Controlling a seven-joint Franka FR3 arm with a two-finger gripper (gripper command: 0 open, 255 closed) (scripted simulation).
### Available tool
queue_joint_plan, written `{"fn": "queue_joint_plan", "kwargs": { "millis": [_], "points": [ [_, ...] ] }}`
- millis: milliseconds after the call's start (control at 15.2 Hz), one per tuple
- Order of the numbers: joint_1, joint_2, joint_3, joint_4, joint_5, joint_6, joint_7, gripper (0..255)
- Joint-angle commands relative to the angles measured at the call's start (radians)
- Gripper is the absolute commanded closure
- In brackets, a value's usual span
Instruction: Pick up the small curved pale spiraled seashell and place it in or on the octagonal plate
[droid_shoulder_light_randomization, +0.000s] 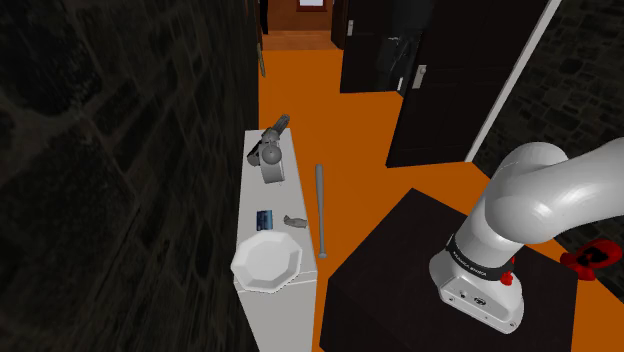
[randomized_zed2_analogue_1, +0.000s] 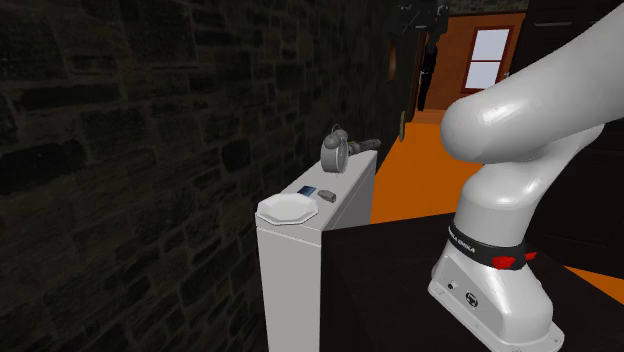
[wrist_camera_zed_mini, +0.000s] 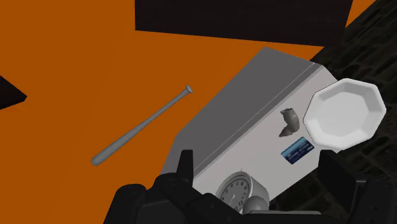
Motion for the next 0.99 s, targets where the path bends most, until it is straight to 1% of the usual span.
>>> {"fn": "queue_joint_plan", "kwargs": {
  "millis": [0, 462, 924],
  "points": [
    [0.0, 0.0, 0.0, 0.0, 0.0, 0.0, 0.0, 0],
    [0.034, 0.145, 0.055, -0.089, 0.027, 0.191, 0.038, 0],
    [0.063, 0.346, 0.111, -0.123, 0.041, 0.382, 0.078, 0]
  ]
}}
